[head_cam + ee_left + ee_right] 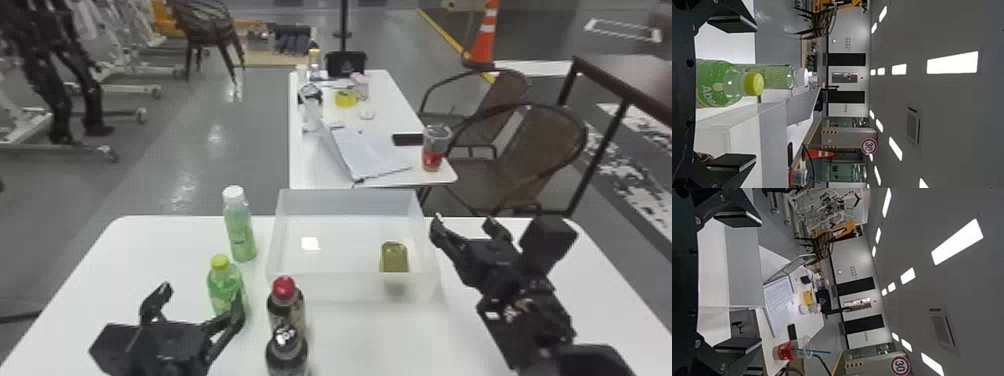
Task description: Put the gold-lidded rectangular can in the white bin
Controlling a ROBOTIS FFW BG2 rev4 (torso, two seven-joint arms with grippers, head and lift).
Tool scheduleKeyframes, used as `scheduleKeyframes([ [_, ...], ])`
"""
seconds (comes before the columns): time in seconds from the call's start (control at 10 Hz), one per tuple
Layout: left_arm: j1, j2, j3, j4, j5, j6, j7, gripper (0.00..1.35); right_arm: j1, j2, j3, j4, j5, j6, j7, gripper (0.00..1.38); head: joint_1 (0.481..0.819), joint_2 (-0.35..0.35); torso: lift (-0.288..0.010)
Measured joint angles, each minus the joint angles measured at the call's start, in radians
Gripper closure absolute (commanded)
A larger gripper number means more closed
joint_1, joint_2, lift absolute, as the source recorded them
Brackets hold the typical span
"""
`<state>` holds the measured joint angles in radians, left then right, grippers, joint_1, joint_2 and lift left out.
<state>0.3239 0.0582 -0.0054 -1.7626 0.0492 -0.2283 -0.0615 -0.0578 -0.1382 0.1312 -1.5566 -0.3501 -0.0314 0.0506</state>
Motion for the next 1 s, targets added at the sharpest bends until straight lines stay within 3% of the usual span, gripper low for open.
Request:
scheduleKeyframes([
  [0.5,0.013,-0.003,0.011,-0.013,-0.013,-0.003,0.001,0.14,0.308,-0.011,-0.047,-0.242,0.053,0.052,0.028,0.22,0.549,0.0,-0.1],
  [1.0,0.042,-0.02,0.032,-0.044,-0.042,0.014,0.002,0.14,0.469,0.0,-0.051,-0.347,0.082,0.054,0.045,0.23,0.549,0.0,-0.1],
])
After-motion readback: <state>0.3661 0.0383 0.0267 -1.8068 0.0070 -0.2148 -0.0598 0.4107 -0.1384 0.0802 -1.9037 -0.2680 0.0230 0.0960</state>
